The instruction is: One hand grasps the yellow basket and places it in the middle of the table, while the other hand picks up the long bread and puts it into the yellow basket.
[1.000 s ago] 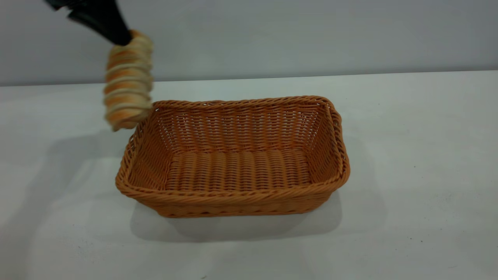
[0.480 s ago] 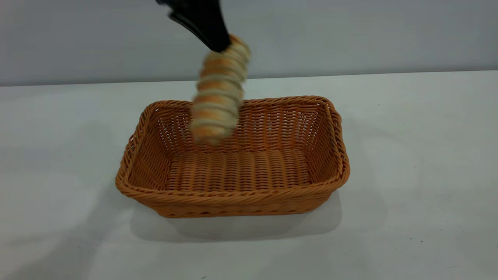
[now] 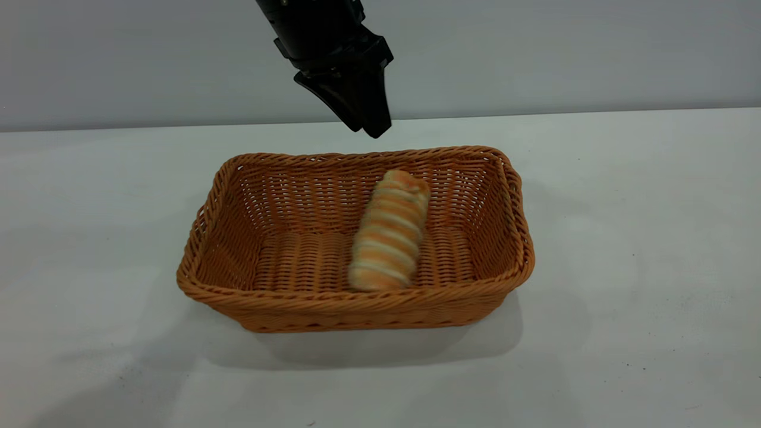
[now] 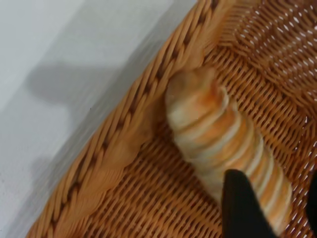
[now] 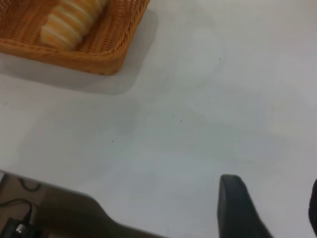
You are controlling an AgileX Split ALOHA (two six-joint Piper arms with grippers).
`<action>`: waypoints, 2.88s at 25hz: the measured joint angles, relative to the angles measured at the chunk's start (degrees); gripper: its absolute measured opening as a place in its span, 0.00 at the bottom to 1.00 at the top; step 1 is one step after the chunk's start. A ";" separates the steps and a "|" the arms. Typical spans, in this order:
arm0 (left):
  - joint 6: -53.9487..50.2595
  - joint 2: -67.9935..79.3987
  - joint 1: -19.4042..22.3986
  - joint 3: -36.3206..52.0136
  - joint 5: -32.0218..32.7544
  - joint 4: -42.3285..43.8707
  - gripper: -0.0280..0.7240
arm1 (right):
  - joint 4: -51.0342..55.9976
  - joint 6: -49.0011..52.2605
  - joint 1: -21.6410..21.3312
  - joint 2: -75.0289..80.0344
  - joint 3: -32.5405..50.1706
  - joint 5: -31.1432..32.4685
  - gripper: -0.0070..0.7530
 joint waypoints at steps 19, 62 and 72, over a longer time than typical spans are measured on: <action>-8.30 -21.47 1.45 -8.21 5.55 12.41 0.69 | -0.39 1.76 0.00 0.00 0.06 0.33 0.40; -26.76 -123.91 1.45 66.47 12.91 21.62 0.62 | -0.39 2.63 1.62 0.00 0.06 0.39 0.32; -26.60 -125.02 1.45 77.48 12.56 20.63 0.62 | -0.39 2.63 1.62 0.00 0.11 0.39 0.32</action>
